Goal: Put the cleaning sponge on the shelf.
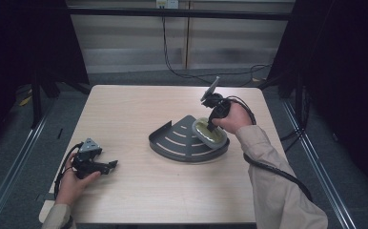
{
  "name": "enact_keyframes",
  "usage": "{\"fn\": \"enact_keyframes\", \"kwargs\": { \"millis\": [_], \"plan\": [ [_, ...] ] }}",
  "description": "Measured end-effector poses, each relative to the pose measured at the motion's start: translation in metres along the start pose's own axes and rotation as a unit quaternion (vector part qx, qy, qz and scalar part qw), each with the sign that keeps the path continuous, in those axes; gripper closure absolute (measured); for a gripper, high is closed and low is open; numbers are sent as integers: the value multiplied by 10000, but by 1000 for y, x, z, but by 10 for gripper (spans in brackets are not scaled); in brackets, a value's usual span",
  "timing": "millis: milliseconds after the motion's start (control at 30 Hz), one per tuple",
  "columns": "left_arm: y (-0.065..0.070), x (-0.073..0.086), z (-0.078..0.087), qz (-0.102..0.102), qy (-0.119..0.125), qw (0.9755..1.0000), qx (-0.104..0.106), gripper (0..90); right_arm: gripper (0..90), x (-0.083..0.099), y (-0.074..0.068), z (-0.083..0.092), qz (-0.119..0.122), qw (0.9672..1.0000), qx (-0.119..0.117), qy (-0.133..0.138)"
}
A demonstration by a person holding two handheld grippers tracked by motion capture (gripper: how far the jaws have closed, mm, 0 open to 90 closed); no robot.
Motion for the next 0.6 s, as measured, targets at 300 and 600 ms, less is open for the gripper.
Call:
{"fn": "enact_keyframes", "kwargs": {
  "millis": [300,600],
  "plan": [
    [0,0,0,0,-1,10000,1,144,711,2,1,-6,89,9999,52,56],
    [0,0,0,-2,2,10000,0,144,710,1,0,-8,115,9999,38,68]
  ]
}}
Point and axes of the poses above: each handheld gripper's, and its own axes: z roughly backward along the jaws, x roughly out of its underside, y roughly to its right, the point moved 3 cm from there along -z, roughly forward along the jaws, and after that the axes turned 1 degree about x, right-handed, at the moved point
